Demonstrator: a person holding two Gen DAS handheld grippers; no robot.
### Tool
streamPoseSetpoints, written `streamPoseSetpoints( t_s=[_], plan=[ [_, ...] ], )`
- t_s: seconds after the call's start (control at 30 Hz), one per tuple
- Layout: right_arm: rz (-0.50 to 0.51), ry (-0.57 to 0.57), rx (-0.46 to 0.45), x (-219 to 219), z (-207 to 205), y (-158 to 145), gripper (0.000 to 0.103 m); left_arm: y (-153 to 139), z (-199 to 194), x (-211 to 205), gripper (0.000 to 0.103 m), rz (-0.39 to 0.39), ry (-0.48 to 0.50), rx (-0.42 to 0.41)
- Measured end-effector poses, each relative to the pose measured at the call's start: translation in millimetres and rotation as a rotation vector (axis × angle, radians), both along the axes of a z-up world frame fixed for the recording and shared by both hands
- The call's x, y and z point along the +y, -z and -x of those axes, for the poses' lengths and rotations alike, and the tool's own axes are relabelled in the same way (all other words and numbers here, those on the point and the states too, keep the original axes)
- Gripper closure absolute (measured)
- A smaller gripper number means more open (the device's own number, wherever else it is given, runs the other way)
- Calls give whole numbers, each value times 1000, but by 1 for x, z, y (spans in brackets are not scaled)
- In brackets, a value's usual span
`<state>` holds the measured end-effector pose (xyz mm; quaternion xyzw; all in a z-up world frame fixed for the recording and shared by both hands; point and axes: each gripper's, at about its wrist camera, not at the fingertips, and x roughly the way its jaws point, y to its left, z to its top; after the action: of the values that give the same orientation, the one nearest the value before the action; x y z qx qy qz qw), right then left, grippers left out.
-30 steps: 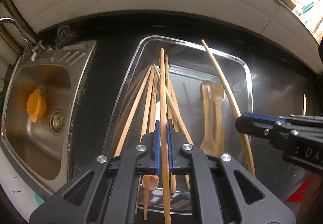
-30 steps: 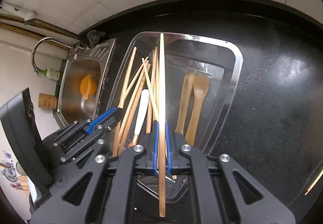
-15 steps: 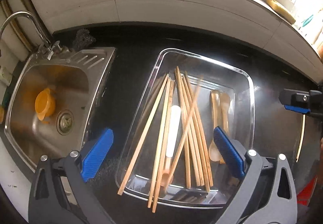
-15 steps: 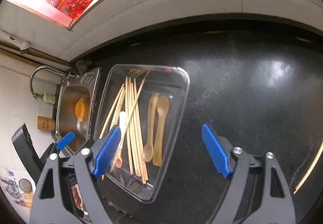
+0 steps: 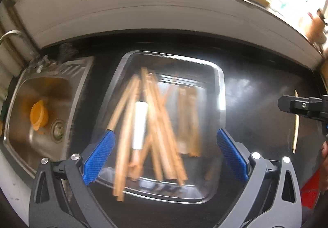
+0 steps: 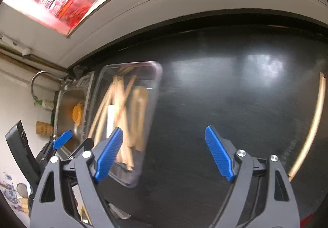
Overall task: Organize utensils
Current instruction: 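Move both open tools back to the last two chopsticks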
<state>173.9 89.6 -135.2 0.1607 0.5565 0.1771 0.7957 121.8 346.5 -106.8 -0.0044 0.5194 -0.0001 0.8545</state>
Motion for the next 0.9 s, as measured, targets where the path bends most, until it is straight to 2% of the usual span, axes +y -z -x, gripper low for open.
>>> streamPoseSetpoints(
  t_s=[0.17,0.23,0.3,0.47,0.57,0.67,0.8,0.9],
  plan=[
    [110,101,-17,-73,31,16,23,18,4,-69,6,15,104,28],
    [174,135,-21,-100,44,25,23,25,7,-95,6,19,139,40],
    [286,161,-23,-130,61,40,23,33,10,-124,6,20,176,56],
    [477,124,15,-165,88,89,23,45,23,-179,6,23,233,89],
    [506,78,23,-165,95,108,23,49,32,-202,6,0,258,107],
    [543,40,-14,-158,95,118,22,51,39,-212,6,-17,262,123],
    [524,0,-40,-151,95,121,22,51,42,-217,6,-36,247,135],
    [466,3,-68,-151,93,113,22,46,42,-223,6,-39,232,126]
  ],
)
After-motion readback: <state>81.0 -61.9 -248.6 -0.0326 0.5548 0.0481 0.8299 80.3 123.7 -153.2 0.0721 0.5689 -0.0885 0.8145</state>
